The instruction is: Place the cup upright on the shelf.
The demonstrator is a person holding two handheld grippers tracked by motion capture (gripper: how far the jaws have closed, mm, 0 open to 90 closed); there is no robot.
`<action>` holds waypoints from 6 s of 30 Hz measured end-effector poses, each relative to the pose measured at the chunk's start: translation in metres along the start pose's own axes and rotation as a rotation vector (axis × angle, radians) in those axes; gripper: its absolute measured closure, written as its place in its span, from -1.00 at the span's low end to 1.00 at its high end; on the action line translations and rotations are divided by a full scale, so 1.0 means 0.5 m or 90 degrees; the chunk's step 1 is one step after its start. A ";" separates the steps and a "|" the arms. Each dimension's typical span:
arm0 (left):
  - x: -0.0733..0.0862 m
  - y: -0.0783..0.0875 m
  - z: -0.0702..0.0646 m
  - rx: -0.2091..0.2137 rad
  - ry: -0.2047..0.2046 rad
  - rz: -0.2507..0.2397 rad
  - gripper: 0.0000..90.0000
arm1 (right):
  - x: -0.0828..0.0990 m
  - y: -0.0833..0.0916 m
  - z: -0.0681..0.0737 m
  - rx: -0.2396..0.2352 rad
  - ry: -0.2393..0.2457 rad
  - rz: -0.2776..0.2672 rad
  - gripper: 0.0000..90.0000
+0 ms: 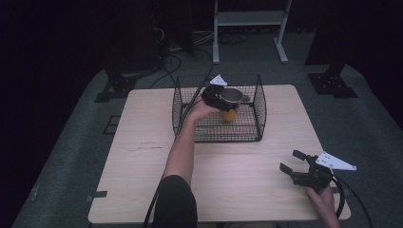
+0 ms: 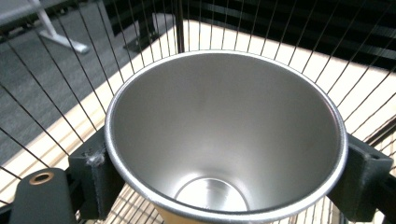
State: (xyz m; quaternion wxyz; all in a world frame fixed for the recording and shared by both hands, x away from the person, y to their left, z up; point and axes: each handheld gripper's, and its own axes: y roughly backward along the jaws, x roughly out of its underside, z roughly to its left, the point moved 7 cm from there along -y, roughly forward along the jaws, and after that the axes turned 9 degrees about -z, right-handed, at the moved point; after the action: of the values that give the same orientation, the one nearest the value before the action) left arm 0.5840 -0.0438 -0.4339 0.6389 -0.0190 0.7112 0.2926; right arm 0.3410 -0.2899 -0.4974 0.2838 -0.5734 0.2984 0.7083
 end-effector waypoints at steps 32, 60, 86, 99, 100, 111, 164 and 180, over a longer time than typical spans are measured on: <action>0.040 0.014 0.010 -0.009 0.006 0.047 -0.79 | 0.000 -0.001 0.001 -0.004 0.001 -0.001 -0.71; -0.022 0.071 -0.015 -0.021 -0.027 -0.006 -0.95 | 0.000 0.000 -0.001 -0.001 -0.001 -0.001 -0.71; -0.049 0.154 -0.076 -0.013 -0.052 -0.076 -0.95 | 0.000 0.000 0.000 -0.001 0.002 0.001 -0.71; -0.040 0.196 -0.101 -0.021 -0.056 -0.087 -0.95 | 0.001 -0.001 0.001 0.001 0.004 0.003 -0.71; -0.038 0.198 -0.103 -0.022 -0.057 -0.089 -0.95 | 0.001 -0.002 0.002 0.001 0.005 0.004 -0.71; -0.023 0.225 -0.114 -0.031 -0.051 -0.098 -0.95 | 0.001 -0.003 0.003 0.002 0.009 0.006 -0.71; 0.086 0.330 -0.216 -0.020 -0.061 -0.126 -0.95 | 0.003 -0.004 0.003 0.023 0.020 0.013 -0.71; 0.104 0.349 -0.252 -0.012 -0.073 -0.128 -0.95 | 0.003 -0.004 0.004 0.027 0.025 0.016 -0.71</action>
State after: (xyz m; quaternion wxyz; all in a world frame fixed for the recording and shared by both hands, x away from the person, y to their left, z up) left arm 0.3915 0.0633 -0.4116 0.7042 -0.0794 0.6655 0.2343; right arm 0.3410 -0.2871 -0.4989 0.2813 -0.5774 0.3262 0.6936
